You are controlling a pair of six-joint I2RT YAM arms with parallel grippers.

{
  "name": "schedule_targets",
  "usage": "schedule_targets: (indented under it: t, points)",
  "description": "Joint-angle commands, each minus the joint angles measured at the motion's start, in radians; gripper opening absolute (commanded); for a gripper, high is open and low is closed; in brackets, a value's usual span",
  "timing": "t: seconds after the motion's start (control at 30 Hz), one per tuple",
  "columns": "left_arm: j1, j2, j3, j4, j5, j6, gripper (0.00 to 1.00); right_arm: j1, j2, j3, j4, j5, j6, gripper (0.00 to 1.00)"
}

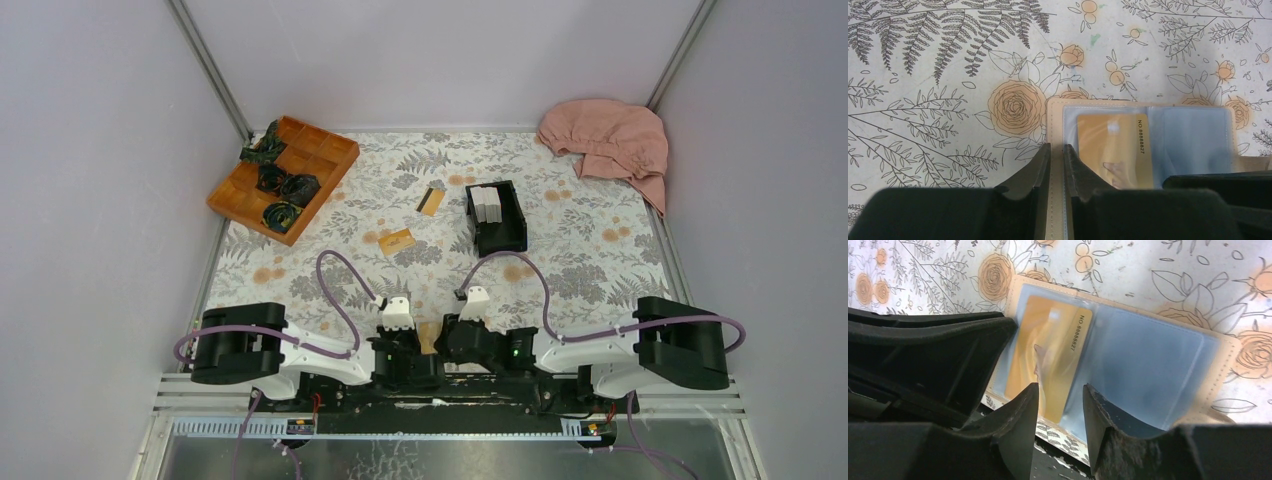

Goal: Put the credit cards into the card holder
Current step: Insert the credit card into the card holder.

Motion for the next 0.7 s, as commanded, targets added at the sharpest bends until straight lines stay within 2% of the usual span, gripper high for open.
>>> schedule_targets:
  t: [0.0,0.07,0.13,0.33,0.67]
  points:
    - [-0.017,0.044,-0.034,-0.018,0.212,-0.016,0.08,0.009,-0.041,-0.018,-0.089,0.044,-0.003,0.45]
    - [-0.018,0.048,-0.032,-0.018,0.213,-0.016,0.08,0.009,-0.05,-0.022,-0.099,0.057,0.001,0.44]
    - [-0.021,0.052,-0.029,-0.018,0.214,-0.016,0.08,0.009,-0.056,-0.028,-0.107,0.076,0.007,0.38]
    - [-0.022,0.063,-0.024,-0.018,0.215,-0.018,0.08,0.01,-0.022,-0.005,-0.119,0.107,-0.011,0.1]
    - [-0.025,0.073,-0.01,-0.018,0.215,-0.014,0.08,0.009,0.095,0.033,-0.046,0.054,-0.035,0.03]
